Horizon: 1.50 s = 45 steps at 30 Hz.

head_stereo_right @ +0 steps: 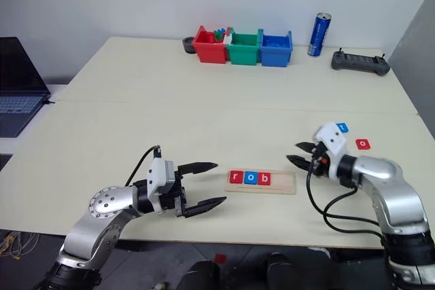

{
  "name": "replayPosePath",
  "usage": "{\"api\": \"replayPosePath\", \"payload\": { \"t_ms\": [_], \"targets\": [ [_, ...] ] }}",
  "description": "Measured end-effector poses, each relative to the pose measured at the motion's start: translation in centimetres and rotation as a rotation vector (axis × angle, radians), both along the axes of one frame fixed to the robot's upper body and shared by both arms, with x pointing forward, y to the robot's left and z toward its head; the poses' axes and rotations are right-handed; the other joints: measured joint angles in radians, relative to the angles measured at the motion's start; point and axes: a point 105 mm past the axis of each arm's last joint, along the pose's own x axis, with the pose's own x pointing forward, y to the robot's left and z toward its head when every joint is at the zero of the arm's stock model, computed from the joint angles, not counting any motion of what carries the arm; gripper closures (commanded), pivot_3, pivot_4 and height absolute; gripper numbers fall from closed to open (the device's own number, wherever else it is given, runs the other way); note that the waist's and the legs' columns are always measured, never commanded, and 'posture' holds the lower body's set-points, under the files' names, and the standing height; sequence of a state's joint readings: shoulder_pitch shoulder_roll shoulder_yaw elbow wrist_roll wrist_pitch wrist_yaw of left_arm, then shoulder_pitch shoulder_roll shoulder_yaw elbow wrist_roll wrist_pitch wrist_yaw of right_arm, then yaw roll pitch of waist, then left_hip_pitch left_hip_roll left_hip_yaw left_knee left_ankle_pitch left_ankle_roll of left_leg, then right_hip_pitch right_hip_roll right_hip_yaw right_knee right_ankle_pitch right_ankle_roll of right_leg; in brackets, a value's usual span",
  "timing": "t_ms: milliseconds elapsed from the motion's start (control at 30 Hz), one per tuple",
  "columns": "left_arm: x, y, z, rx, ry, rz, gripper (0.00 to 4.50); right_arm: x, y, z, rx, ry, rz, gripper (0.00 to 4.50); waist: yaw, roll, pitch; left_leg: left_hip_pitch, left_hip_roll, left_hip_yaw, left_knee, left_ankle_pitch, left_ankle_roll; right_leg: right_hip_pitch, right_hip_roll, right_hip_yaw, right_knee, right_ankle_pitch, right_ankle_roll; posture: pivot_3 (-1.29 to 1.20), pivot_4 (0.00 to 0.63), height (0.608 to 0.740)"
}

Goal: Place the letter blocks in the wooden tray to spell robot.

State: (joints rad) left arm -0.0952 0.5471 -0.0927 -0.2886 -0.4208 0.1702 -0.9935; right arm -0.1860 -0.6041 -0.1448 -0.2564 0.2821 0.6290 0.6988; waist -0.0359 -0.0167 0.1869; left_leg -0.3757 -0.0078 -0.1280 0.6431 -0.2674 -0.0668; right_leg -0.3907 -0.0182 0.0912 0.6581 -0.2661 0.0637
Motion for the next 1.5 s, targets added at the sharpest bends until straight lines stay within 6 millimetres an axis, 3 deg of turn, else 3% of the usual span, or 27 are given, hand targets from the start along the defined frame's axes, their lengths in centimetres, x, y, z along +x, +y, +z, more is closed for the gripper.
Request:
{"api": "replayPosePath", "payload": {
  "t_ms": [67,100,300,533,767,867,1500],
  "targets": [
    [0.1,-0.5,0.4,-0.008,-0.013,-0.015,0.0,0.5,-1.5,-0.2,0.004,-0.027,-0.138,0.16,-0.001,0.0,0.0,0.0,0.0,0.001,0.0,0.0,0.0,-0.001,0.0,0.001,0.001,0.0,0.0,0.0,0.15,0.74],
    [0.2,-0.7,0.6,-0.015,-0.022,-0.022,0.0,0.8,-2.5,0.0,-0.001,-0.047,-0.213,0.03,-0.002,0.0,0.0,0.0,0.0,0.001,0.0,0.0,0.0,-0.001,0.0,0.001,0.001,0.0,0.0,0.0,0.15,0.74],
    [0.6,-1.3,0.7,-0.019,-0.021,-0.055,0.0,2.2,-7.3,-0.3,-0.056,-0.089,-0.519,0.03,-0.002,0.0,0.0,0.001,0.0,0.002,0.0,0.0,0.0,-0.001,0.0,0.002,0.001,0.0,0.0,0.0,0.15,0.74],
    [0.9,-1.8,0.7,-0.023,-0.021,-0.085,0.0,3.6,-9.3,-0.9,-0.038,-0.077,-0.628,0.03,-0.005,0.0,0.0,0.0,0.0,0.002,0.0,0.0,0.0,-0.001,0.0,0.002,0.001,0.0,0.0,0.0,0.15,0.74],
    [0.8,-1.7,0.5,-0.023,-0.015,-0.085,0.0,3.7,-12.3,-1.9,0.015,-0.019,-0.746,0.03,-0.006,0.0,0.0,0.0,0.0,0.002,0.0,0.0,0.0,-0.001,0.0,0.002,0.001,0.0,0.0,0.0,0.15,0.74],
    [0.7,-1.7,0.3,-0.023,-0.004,-0.081,0.0,3.6,-12.4,-2.7,0.035,0.014,-0.749,0.03,-0.011,0.0,0.0,0.001,0.0,0.003,0.0,0.0,0.0,-0.001,0.0,0.003,0.001,0.0,0.0,0.0,0.15,0.74],
    [0.4,-1.2,-0.1,-0.005,-0.004,-0.078,0.0,6.3,-11.4,-2.9,0.169,0.045,-0.724,0.03,-0.023,0.001,0.0,0.001,0.0,0.004,0.0,0.0,0.0,0.0,0.001,0.004,0.002,0.0,0.0,0.0,0.15,0.74]
  ]
}}
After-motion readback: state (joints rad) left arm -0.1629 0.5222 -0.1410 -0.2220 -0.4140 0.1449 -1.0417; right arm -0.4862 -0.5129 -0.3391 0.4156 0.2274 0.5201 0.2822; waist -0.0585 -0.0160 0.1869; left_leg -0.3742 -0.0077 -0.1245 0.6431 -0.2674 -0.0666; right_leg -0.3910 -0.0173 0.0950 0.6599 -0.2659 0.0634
